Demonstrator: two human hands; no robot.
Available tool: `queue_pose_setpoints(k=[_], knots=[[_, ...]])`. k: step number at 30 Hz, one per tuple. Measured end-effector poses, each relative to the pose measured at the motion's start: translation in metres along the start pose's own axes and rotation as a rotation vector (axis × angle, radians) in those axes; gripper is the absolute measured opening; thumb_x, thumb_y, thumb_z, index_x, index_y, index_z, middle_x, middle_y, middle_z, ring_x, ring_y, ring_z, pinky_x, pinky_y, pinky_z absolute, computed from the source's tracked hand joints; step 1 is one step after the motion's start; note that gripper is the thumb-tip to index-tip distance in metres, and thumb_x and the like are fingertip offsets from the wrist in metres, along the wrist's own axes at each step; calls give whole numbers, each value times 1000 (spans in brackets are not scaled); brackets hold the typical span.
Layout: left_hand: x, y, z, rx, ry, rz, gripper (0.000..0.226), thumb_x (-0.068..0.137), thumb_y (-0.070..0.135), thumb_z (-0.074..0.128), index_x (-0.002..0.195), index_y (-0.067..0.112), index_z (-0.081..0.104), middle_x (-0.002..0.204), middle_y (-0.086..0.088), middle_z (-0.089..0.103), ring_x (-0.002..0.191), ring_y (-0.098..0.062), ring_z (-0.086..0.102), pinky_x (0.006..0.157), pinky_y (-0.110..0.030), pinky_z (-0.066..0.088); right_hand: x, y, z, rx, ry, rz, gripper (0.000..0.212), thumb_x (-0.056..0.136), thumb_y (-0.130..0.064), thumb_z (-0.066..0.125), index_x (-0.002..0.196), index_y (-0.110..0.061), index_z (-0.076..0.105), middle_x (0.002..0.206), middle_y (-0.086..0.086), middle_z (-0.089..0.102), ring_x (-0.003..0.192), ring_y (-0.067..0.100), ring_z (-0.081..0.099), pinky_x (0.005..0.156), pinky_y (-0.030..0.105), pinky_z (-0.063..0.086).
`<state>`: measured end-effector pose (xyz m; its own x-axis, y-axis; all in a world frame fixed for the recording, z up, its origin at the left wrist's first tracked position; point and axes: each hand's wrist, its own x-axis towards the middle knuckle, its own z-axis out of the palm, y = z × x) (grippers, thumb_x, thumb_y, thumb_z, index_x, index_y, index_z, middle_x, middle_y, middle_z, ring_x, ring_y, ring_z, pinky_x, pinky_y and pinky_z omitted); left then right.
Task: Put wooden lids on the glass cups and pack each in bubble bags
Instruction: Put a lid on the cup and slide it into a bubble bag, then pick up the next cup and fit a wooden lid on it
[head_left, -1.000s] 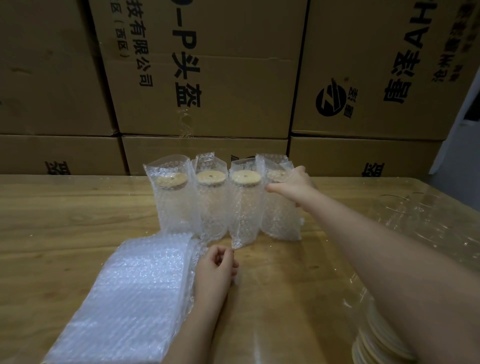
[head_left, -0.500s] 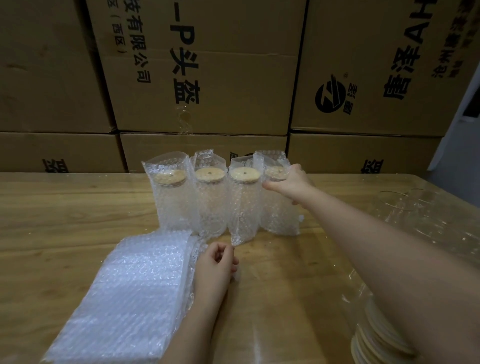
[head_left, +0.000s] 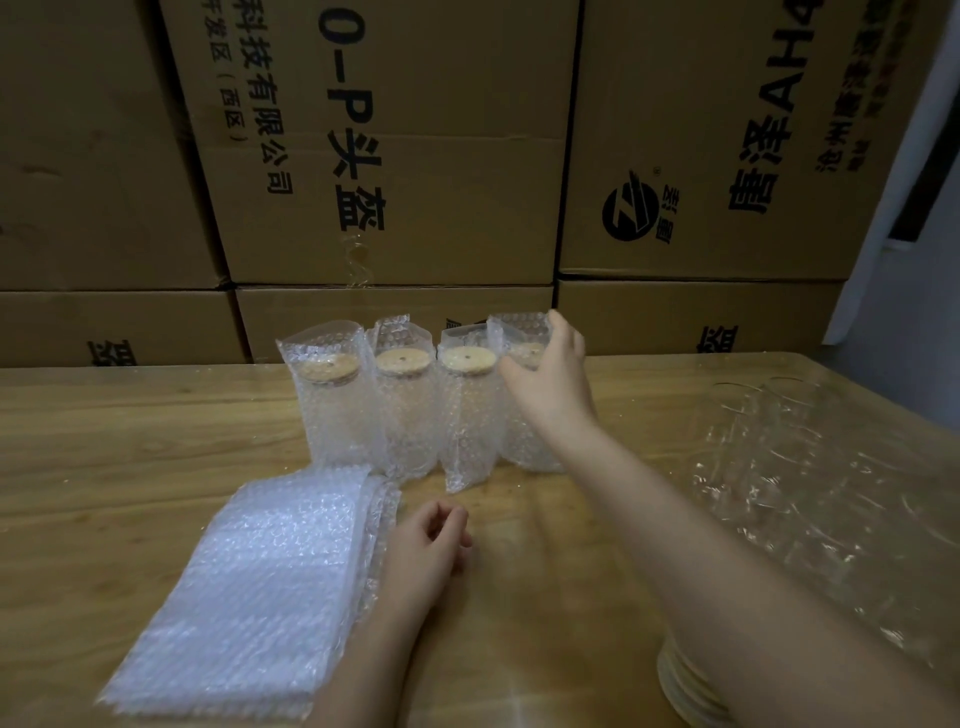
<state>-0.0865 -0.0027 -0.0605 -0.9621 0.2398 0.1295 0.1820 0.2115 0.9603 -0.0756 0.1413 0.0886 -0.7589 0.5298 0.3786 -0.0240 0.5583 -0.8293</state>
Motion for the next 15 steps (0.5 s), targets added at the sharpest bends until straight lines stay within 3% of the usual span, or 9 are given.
queue_pose_setpoints(k=[3,6,8,11,15], knots=[[0,5,2,51,-32,-6,25,93,23,56,71,12,61,62,4,67,52,-9,61,52,-27,47,-51,0,15,80,-75,-144,57,93,-28,55,144,-28,29,149,-16,22,105,-13,32,75,1,29],[0,8,2,102,-5,42,29,86,24,57,58,20,49,49,6,54,50,4,52,50,-11,37,-107,33,35,97,-218,-210,49,94,-25,53,140,-24,37,146,-15,27,111,-27,23,84,-10,19],[-3,6,0,97,19,42,35,89,11,58,56,18,49,48,4,55,49,4,52,49,-10,37,-131,61,38,38,-268,-191,44,94,-20,54,137,-17,43,145,-9,31,118,-24,25,91,-6,19],[-13,2,1,115,-7,26,29,92,12,58,63,14,59,58,1,65,51,-1,56,51,-13,41,-144,97,36,-11,-294,-128,34,92,-13,57,126,-13,55,136,-2,44,121,-4,39,104,6,26],[-25,7,10,74,73,54,21,91,10,59,72,15,62,66,-6,66,61,-10,60,59,-22,46,-141,112,35,-84,-273,-132,25,92,-12,55,115,-14,65,129,-7,48,119,-3,44,94,-2,23]])
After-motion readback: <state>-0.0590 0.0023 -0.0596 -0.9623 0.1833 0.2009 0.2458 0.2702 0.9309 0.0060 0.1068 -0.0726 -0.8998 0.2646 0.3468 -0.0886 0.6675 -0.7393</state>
